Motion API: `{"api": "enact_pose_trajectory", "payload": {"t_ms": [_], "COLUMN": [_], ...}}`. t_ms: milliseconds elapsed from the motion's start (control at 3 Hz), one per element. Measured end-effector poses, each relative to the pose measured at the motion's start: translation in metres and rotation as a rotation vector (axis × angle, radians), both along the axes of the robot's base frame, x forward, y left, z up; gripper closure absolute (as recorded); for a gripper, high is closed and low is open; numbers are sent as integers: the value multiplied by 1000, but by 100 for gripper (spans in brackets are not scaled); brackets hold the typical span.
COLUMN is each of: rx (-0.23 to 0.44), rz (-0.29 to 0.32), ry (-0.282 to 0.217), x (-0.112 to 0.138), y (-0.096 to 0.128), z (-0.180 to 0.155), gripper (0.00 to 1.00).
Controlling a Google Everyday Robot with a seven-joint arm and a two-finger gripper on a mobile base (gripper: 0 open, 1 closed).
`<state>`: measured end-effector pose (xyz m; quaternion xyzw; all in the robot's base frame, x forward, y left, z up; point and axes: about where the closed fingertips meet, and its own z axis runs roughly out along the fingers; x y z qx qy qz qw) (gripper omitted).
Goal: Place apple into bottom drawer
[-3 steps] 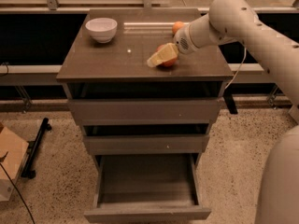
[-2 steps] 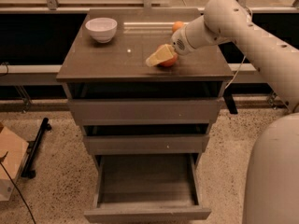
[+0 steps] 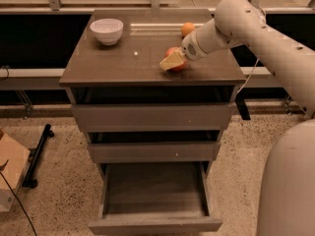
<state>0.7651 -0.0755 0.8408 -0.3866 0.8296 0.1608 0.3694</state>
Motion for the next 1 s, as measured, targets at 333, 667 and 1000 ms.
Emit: {"api": "enact_pose_trajectory", "payload": {"t_ms": [333,667,1000], "rx": [-12,7,11], "rz": [40,128,187], "ry": [-33,-78,-109], "x": [-22,-63,-117], "y": [-1,0,-3], "z": [23,53,70], "gripper": [87,100,100]}}
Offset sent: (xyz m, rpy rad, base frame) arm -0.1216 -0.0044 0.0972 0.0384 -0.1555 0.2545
